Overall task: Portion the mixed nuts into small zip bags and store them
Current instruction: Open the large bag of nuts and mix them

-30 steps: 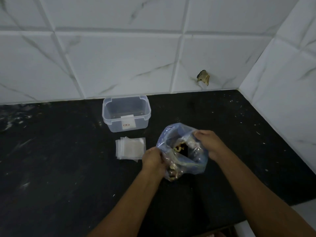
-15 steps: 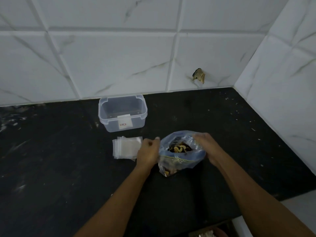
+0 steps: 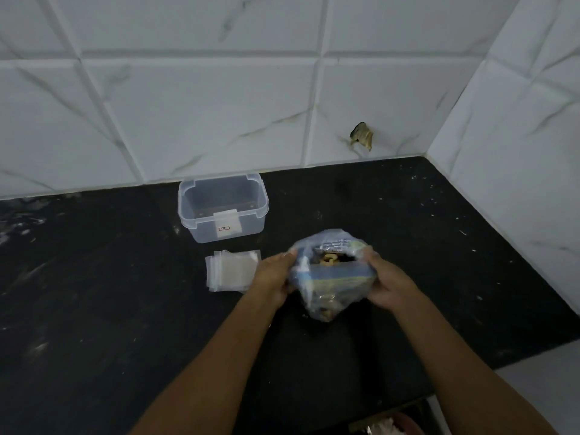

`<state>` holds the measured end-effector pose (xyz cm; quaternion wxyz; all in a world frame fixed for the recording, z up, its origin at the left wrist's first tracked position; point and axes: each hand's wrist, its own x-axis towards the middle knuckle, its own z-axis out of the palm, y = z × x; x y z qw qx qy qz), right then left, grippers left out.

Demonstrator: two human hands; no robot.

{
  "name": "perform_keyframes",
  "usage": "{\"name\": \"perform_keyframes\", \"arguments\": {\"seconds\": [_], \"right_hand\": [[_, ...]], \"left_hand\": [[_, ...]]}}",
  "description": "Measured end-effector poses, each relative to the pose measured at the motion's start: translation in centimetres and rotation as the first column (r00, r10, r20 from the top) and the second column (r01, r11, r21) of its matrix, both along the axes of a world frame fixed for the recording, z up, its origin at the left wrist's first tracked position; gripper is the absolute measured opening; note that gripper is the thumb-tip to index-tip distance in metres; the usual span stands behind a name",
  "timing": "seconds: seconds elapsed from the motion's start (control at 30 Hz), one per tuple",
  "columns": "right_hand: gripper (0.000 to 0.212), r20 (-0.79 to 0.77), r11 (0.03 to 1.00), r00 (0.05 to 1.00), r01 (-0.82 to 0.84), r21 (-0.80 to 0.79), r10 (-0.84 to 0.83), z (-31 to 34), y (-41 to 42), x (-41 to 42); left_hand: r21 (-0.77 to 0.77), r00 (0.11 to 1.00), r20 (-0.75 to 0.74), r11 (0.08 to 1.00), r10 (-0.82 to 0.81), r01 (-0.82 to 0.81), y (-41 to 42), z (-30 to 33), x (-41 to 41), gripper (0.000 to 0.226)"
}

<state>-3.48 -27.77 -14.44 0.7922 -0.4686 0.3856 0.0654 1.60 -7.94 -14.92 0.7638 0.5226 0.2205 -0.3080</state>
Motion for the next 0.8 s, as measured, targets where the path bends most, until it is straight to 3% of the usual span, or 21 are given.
{"name": "perform_keyframes", "arguments": {"seconds": [0.07, 0.17, 0.23, 0.3, 0.37, 0.43, 0.5, 0.63, 0.7, 0.8], "right_hand": [[0.048, 0.010, 0.998, 1.000, -0.016, 0.052, 0.015, -0.4, -0.6, 0.4], [0.056, -0.015, 0.998, 0.998, -0.057, -0.040, 0.056, -0.9, -1.0, 0.7], [0.052, -0.059, 0.972, 0.992, -0.121, -0.203, 0.111, -1.3, -1.1, 0.7], [0.042, -0.066, 0.879, 0.977, -0.210, -0.428, 0.201, -1.4, -1.1, 0.7], [0.032, -0.034, 0.768, 0.946, -0.283, -0.575, 0.323, -1.2, -0.7, 0.5], [0.020, -0.012, 0.680, 0.908, -0.322, -0.659, 0.418, -0.6, -0.3, 0.4], [0.020, -0.034, 0.640, 0.880, -0.371, -0.673, 0.475, 0.2, 0.2, 0.5], [0.078, -0.373, 0.569, 0.878, -0.479, -0.668, 0.302, 0.5, 0.8, -0.4], [0.070, -0.464, 0.487, 0.843, -0.537, -0.688, 0.274, 0.2, 1.3, -1.4], [0.031, -0.342, 0.505, 0.886, -0.460, -0.731, 0.313, 0.3, 1.2, -1.7]], "left_hand": [[-0.260, 0.980, -0.186, 0.958, 0.070, -0.118, 0.5, -0.6, -0.9, 0.016], [-0.307, 0.985, -0.168, 0.952, -0.047, -0.006, 1.4, -2.0, -2.3, 0.025], [-0.117, 0.980, -0.042, 0.975, -0.196, 0.190, 2.1, -1.9, -2.3, 0.033], [0.190, 0.921, 0.123, 0.920, -0.370, 0.344, 2.3, -1.1, -1.5, 0.039], [0.495, 0.768, 0.300, 0.781, -0.566, 0.382, 1.7, -0.3, -0.4, 0.055], [0.765, 0.548, 0.361, 0.576, -0.755, 0.290, 0.5, -0.1, 0.6, 0.064], [0.853, 0.446, 0.346, 0.475, -0.825, 0.215, -0.7, -0.2, 1.4, 0.067], [0.888, 0.475, 0.291, 0.420, -0.830, 0.189, -1.9, -0.6, 2.7, 0.043], [0.901, 0.483, 0.297, 0.409, -0.824, 0.143, -2.1, -1.1, 2.8, 0.020], [0.848, 0.599, 0.354, 0.517, -0.719, 0.119, -1.6, -1.2, 2.7, 0.012]]}}
